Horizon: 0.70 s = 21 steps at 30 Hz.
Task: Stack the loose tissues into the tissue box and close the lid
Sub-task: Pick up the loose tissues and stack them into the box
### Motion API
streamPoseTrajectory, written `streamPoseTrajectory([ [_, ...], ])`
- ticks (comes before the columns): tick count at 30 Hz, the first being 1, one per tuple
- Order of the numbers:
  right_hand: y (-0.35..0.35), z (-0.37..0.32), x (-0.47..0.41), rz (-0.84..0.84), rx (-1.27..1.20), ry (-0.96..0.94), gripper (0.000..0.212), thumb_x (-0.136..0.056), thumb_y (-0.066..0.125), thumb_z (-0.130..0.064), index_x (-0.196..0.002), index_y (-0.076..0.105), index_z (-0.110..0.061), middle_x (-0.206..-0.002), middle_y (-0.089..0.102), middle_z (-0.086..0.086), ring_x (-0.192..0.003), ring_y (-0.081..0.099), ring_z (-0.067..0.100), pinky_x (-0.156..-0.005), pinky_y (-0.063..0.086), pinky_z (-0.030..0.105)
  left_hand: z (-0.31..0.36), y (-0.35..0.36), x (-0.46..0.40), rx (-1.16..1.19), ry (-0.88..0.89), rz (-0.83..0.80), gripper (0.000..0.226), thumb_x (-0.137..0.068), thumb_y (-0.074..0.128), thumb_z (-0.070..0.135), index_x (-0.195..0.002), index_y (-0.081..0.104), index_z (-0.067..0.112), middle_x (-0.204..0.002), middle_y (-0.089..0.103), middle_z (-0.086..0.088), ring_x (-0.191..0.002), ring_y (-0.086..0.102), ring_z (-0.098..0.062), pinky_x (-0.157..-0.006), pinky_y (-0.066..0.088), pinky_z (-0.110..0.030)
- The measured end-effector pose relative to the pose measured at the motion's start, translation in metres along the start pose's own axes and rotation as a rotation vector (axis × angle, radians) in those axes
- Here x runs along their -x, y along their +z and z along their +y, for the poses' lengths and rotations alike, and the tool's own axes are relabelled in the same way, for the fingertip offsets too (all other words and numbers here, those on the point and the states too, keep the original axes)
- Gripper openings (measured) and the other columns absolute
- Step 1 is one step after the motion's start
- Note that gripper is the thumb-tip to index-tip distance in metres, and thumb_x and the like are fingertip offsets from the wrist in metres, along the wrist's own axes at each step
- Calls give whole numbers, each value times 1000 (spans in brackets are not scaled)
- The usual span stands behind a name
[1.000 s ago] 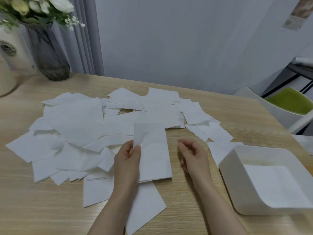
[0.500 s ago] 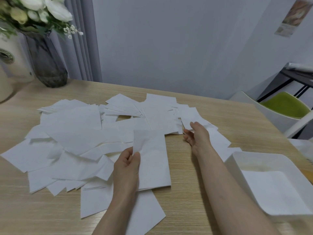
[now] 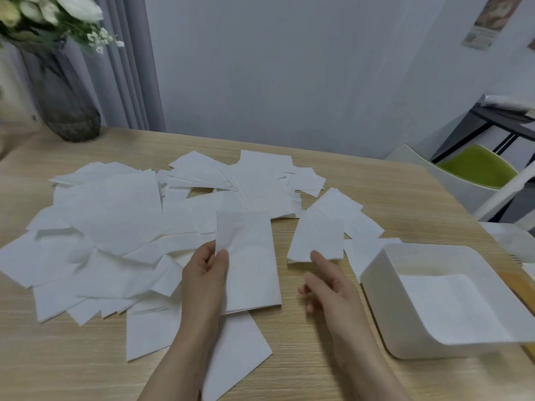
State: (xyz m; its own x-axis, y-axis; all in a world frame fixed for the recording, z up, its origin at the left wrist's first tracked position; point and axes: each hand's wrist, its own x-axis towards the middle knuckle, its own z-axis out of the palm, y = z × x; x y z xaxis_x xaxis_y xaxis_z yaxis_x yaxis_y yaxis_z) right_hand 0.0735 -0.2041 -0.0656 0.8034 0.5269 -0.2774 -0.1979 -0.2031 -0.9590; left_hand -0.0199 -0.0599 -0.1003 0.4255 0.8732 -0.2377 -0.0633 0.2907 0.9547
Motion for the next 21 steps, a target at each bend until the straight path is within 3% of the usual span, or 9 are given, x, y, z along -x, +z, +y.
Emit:
streamPoseTrajectory([
  [4,-7,5,19,-59,10,48,37,-94,57,-12,-121,56,-36,-84,64,8,-58,49,12,-54,44,16,-2,0,-1,-17,6,5,20,-97,53,9,-100,69,20,-88,76,5,-87,70,-19,-82,53,-40],
  [6,-11,3,20,-73,45,54,29,-93,58,-9,-113,64,-29,-81,70,6,-53,53,13,-47,41,18,-3,-1,-1,-23,11,11,19,-97,53,9,-100,70,18,-88,76,4,-88,70,-21,-80,52,-38],
  [10,-21,1,9,134,367,-92,11,-90,61,-22,-85,68,-30,-59,58,-4,-48,46,11,-53,40,26,-2,-1,0,-25,9,1,19,-97,53,9,-102,69,18,-88,76,3,-87,70,-21,-80,53,-39],
  [12,-19,-1,-2,254,568,-158,4,-88,61,-31,-90,63,-33,-68,58,-11,-59,52,4,-60,42,29,-2,-1,0,-29,17,-7,19,-97,53,9,-103,69,17,-89,76,3,-88,70,-22,-80,53,-40],
  [14,-15,-3,-16,267,728,-152,25,-88,60,-39,-112,57,-31,-94,58,-12,-80,57,4,-64,42,28,-2,0,0,-24,22,-10,20,-98,52,8,-102,69,18,-86,76,5,-86,70,-20,-80,52,-39],
  [17,-10,-3,-39,246,845,-62,62,-85,61,-49,-135,43,-17,-125,48,0,-106,57,17,-80,47,33,0,0,0,-21,21,-10,21,-98,52,8,-99,68,20,-83,76,8,-80,69,-15,-80,52,-38],
  [19,-9,-2,-50,222,905,19,73,-81,65,-52,-138,39,-14,-132,46,3,-114,55,22,-89,48,39,-1,0,0,-14,18,-9,21,-98,52,7,-98,68,20,-83,76,8,-81,69,-15,-82,52,-39],
  [21,-9,-1,-55,230,894,71,67,-79,69,-51,-131,44,-15,-129,51,1,-114,55,22,-88,47,38,-1,0,0,-11,15,-11,21,-98,52,7,-99,69,20,-86,76,6,-86,70,-19,-85,52,-42],
])
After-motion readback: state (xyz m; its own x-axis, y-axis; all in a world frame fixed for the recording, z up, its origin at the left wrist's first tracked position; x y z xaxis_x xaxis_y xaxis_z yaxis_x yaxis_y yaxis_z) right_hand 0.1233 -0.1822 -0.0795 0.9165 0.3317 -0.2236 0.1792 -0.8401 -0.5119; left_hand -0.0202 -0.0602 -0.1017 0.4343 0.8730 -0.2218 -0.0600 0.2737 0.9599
